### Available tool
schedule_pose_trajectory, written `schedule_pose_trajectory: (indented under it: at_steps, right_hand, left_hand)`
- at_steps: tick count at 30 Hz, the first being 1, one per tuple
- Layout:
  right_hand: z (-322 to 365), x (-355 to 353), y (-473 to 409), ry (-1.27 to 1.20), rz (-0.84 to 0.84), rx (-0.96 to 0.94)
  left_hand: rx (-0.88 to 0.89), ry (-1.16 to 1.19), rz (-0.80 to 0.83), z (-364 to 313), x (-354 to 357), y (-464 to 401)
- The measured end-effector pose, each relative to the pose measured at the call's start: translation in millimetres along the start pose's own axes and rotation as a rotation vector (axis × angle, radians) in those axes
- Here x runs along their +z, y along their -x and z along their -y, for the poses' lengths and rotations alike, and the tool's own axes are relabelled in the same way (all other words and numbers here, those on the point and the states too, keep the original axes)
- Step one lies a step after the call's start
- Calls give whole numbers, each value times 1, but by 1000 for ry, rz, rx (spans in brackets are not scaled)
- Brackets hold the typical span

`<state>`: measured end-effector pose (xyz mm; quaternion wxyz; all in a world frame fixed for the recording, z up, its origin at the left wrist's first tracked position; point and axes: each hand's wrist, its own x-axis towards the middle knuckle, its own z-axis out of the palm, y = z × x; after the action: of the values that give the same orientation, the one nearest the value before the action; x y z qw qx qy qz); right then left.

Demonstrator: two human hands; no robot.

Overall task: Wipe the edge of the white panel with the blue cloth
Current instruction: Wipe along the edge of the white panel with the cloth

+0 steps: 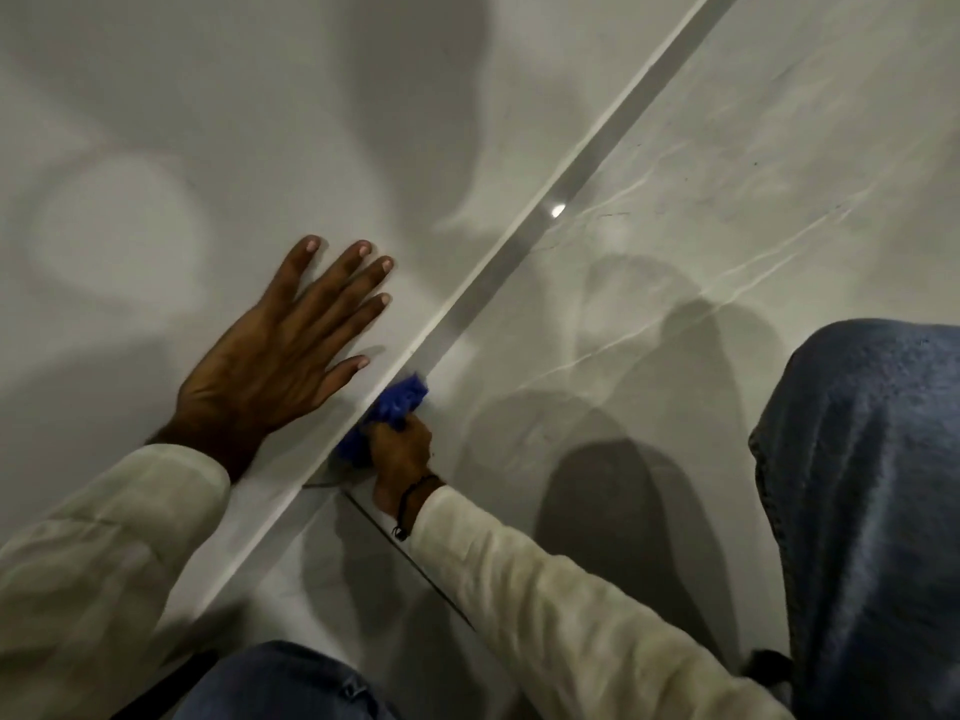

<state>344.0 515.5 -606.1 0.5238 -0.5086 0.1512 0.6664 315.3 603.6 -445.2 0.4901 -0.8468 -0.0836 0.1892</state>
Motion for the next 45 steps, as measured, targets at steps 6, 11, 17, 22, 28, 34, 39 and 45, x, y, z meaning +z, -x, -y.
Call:
schedule_pose_trajectory:
  at_steps: [6, 11, 17, 22, 28, 34, 39, 45]
  right_hand:
    - [30, -13, 0, -27, 27, -22]
    - [92, -23, -18, -163, -111, -143]
    - [-22, 8, 15, -125, 31, 119]
    - [13, -6, 8, -190, 53, 48]
    - [29, -10, -2, -178, -34, -62]
    - [-35, -1, 16, -71, 73, 146]
    - [67, -21, -7, -229, -16, -66]
    - [43, -11, -11, -122, -111, -71]
  left_hand:
    - [-14, 12, -1, 2, -5, 2]
    - [-18, 41, 12, 3, -6, 3]
    - [-2, 55, 30, 3, -9, 3]
    - [-1, 48, 31, 3, -8, 2]
    - [4, 52, 27, 0, -4, 1]
    - [0, 46, 49, 0, -4, 2]
    - [-11, 28, 40, 1, -5, 2]
    - [19, -59, 57, 0, -4, 3]
